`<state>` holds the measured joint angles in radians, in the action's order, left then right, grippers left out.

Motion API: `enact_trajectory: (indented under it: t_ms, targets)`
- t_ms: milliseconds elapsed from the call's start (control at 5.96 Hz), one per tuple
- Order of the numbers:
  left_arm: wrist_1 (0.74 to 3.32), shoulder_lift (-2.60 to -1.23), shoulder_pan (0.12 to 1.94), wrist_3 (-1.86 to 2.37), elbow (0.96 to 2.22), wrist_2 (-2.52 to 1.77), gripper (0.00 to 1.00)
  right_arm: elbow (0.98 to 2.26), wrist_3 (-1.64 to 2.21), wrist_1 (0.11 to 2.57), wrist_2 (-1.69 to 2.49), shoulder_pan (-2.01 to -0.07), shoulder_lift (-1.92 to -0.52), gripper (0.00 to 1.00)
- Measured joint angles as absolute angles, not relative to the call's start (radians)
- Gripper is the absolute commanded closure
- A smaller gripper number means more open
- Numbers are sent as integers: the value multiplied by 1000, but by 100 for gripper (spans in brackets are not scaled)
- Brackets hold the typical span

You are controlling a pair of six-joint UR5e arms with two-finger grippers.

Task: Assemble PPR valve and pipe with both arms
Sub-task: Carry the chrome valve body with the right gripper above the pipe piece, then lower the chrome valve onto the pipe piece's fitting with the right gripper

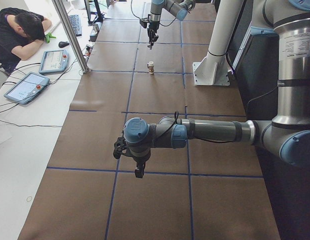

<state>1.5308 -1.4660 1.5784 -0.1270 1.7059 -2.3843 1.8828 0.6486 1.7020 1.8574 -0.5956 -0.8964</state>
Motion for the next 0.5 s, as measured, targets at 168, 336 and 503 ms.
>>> enact_trajectory:
  t_ms: [168, 336, 503]
  targets:
    - [1531, -1466, 1578, -121, 1707, -2385, 0, 1838, 649, 1740, 1833, -571, -820, 100]
    - [1531, -1466, 1578, -119, 1707, -2386, 0, 1767, 650, 1776, 1818, -556, -737, 100]
    - [1531, -1466, 1578, -118, 1708, -2386, 0, 1702, 651, 1790, 1810, -547, -679, 100]
